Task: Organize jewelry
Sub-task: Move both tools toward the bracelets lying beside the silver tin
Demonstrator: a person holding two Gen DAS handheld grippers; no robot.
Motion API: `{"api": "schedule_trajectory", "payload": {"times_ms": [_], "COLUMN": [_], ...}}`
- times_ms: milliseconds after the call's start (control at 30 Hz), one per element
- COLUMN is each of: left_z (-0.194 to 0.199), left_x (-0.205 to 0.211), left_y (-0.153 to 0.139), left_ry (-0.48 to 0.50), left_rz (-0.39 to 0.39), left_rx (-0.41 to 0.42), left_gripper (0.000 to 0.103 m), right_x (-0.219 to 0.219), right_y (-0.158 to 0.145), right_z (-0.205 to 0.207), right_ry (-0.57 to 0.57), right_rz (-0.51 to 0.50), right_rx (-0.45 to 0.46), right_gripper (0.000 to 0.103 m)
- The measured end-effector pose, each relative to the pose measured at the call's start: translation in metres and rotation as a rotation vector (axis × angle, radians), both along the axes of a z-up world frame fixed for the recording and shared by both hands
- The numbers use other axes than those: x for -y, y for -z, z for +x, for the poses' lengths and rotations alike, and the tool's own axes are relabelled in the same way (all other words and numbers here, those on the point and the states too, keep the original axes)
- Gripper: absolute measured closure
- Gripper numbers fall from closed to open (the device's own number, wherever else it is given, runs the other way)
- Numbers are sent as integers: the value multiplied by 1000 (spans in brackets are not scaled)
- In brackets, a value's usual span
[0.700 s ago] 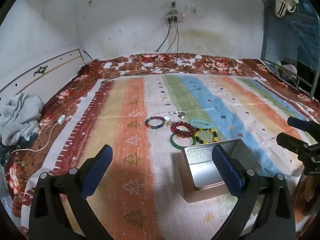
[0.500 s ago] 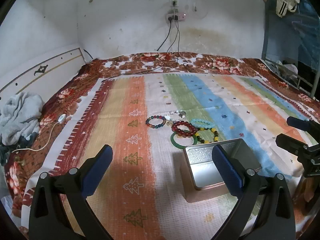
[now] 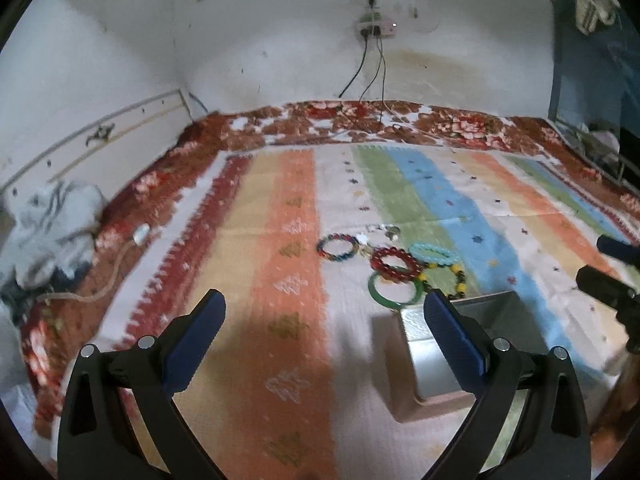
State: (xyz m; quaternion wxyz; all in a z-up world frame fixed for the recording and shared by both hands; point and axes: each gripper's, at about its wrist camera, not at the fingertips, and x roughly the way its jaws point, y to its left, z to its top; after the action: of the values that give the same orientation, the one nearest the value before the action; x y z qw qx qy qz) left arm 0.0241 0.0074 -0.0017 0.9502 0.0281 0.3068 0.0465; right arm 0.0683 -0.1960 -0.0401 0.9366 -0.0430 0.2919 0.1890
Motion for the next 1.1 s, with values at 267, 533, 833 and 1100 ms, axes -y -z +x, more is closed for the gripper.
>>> {"api": "schedule_trajectory", "payload": {"times_ms": [267, 533, 833, 1100], "left_z": [38, 79, 114, 135], "left_x": [-11, -10, -28, -26], "left_y": [9, 14, 22, 25], "left_ry": [86, 75, 36, 39], "left_rz": [-168, -54, -118, -97], "left_rx": [-120, -189, -233, -223], "left_gripper": [6, 6, 6, 6], "right_x": [1, 0, -3, -9], "right_y": [-1, 4, 15, 27], "right_z": [31, 68, 99, 127], "right_ry": [4, 11, 12, 16], "right_rz": [5, -13, -35, -43], "right_rx": [-34, -77, -134, -202], "right_gripper": [4, 4, 4, 4]}}
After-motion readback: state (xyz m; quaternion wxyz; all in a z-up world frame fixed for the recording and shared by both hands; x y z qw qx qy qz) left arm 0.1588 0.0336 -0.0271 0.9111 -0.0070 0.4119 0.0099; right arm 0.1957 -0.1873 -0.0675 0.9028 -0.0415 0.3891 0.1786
